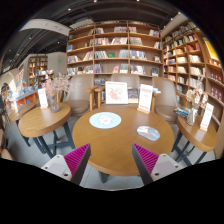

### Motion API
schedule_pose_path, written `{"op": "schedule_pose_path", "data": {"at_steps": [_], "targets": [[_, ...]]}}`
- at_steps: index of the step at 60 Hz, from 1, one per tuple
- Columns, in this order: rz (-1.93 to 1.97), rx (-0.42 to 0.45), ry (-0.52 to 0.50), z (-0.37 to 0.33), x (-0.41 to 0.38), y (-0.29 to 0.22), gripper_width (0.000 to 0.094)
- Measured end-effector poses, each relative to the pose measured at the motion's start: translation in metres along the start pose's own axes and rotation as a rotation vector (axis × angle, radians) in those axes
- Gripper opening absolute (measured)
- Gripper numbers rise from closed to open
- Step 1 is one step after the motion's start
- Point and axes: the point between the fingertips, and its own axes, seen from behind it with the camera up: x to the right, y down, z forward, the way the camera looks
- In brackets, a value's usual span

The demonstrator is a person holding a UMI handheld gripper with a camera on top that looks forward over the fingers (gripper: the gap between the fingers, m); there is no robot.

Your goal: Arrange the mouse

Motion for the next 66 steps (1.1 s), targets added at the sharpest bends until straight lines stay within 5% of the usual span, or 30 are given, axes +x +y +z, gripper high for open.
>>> {"op": "schedule_pose_path", "data": {"at_steps": [24, 47, 66], "targets": [[0.030, -0.048, 0.237, 0.013, 0.173, 0.006, 0.0856], [0.032, -0.047, 0.224, 0.075, 0.210, 0.005, 0.0853], [0.016, -0.132, 0.209, 0.147, 0.221, 0.022, 0.0850]]}}
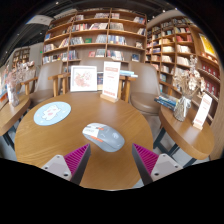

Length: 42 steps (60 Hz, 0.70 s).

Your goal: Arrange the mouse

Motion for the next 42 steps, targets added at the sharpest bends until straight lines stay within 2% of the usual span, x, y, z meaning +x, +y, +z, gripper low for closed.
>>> {"op": "schedule_pose_path", "data": {"at_steps": [16, 42], "targets": [[-0.023, -0.061, 0.001, 0.040, -0.003, -0.002, 0.0849], [0.064, -0.103, 0.010, 0.109, 0.011, -0.037, 0.0855]]}}
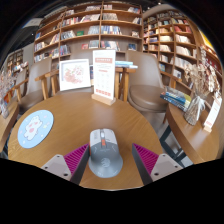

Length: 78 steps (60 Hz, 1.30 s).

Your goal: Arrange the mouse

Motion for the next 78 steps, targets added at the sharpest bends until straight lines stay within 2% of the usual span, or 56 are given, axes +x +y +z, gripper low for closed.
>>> {"op": "schedule_pose_path", "data": {"at_steps": [7, 10, 14, 16, 20, 24, 30, 41, 47, 62, 72, 78], "targets": [[0.029, -0.005, -0.006, 0.008, 0.001, -0.004, 0.0839], [0.039, -0.003, -0.013, 0.010, -0.001, -0.005, 0.0784], [0.026, 0.006, -0.021, 0.012, -0.005, -0.007, 0.0642], [0.013, 0.007, -0.029, 0.011, -0.009, -0.007, 0.0483], [0.006, 0.002, -0.014, 0.012, -0.007, -0.009, 0.0444], [-0.016, -0.003, 0.010, 0.007, -0.004, -0.014, 0.0431], [-0.040, 0.057, 0.010, -0.012, -0.020, -0.046, 0.0431], [0.015, 0.101, -0.108, -0.044, -0.107, -0.104, 0.0434], [-0.015, 0.103, -0.140, -0.039, -0.168, -0.117, 0.0431], [-0.055, 0.026, -0.172, 0.007, -0.289, -0.078, 0.0431], [-0.048, -0.013, -0.120, 0.022, -0.305, -0.044, 0.0449], [-0.009, 0.004, -0.110, 0.027, -0.305, -0.042, 0.0522]]}}
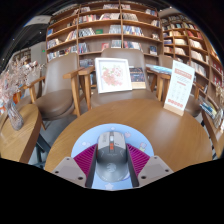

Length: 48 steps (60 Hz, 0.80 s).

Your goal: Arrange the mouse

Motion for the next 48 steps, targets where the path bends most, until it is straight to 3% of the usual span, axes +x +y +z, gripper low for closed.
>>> {"op": "schedule_pose_path", "data": {"at_steps": [2, 5, 8, 12, 24, 37, 48], "targets": [[-0.002, 0.003, 0.000, 0.000, -0.001, -0.001, 0.0614], [0.004, 0.006, 0.009, -0.003, 0.001, -0.002, 0.0866], [0.011, 0.019, 0.023, -0.009, 0.005, -0.005, 0.0813], [-0.003, 0.038, 0.046, -0.029, 0.014, -0.011, 0.0858], [-0.007, 0.090, 0.048, -0.132, 0.034, -0.014, 0.0850], [-0.022, 0.129, 0.043, -0.259, 0.065, 0.022, 0.0852], [-0.045, 0.142, 0.065, -0.322, 0.088, 0.062, 0.0850]]}}
